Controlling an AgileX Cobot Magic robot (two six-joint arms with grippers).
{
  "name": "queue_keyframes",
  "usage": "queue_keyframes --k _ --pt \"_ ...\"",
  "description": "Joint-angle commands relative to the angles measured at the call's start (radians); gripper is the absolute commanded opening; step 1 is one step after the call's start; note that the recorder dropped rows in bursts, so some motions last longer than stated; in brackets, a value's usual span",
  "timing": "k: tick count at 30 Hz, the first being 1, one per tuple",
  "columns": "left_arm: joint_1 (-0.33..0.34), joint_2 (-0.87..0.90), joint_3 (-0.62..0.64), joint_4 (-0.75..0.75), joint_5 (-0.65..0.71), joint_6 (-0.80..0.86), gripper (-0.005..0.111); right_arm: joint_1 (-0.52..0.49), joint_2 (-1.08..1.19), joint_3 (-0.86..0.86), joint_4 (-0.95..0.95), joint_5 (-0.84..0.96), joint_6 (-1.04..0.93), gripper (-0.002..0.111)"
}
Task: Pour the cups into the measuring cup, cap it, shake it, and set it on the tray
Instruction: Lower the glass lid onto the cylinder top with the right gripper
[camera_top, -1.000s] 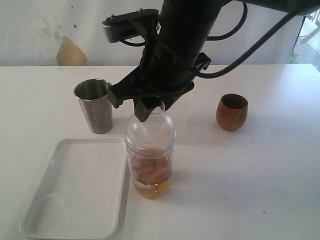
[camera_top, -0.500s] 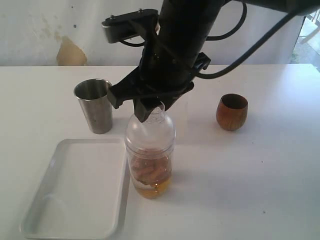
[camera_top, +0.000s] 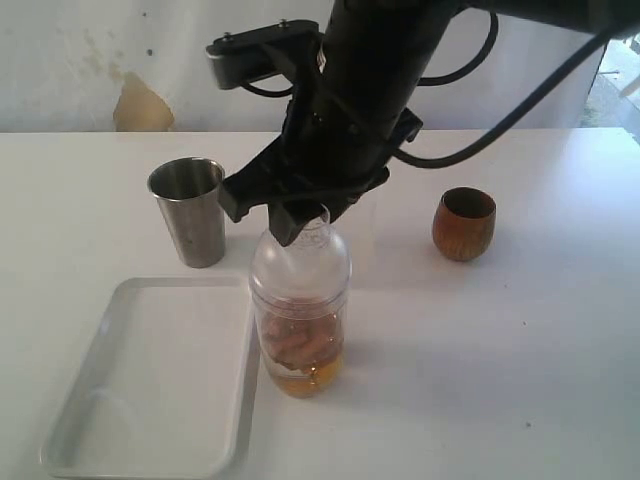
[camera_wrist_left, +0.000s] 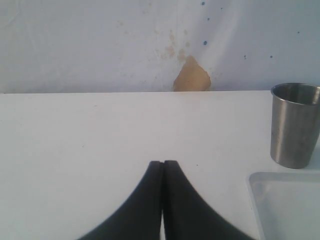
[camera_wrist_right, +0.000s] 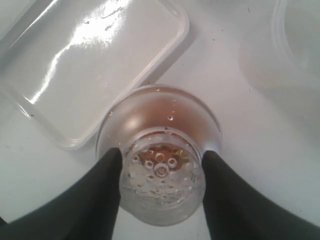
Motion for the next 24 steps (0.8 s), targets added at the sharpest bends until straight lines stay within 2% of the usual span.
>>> queue_keyframes --k 1,3,8,10,15,24 --pt "0.0 -0.004 0.005 0.005 -0.01 -0.001 0.0 0.0 0.009 0.018 -0.006 0.025 -0.051 0.004" --pt "0.0 -0.004 0.005 0.005 -0.01 -0.001 0.0 0.0 0.009 0.018 0.007 0.025 -0.053 0.012" --pt "0.0 -0.004 0.005 0.005 -0.01 -0.001 0.0 0.0 0.009 0.018 0.017 0.025 -0.053 0.043" --pt "0.0 -0.004 0.005 0.005 -0.01 -0.001 0.0 0.0 0.009 0.018 0.017 0.025 -0.053 0.051" --pt "0.0 -0.004 0.005 0.005 -0.01 -0.001 0.0 0.0 0.007 0.018 0.017 0.025 -0.064 0.059" --pt "0.0 -0.004 0.005 0.005 -0.01 -0.001 0.0 0.0 0.007 0.018 0.015 0.025 -0.074 0.059"
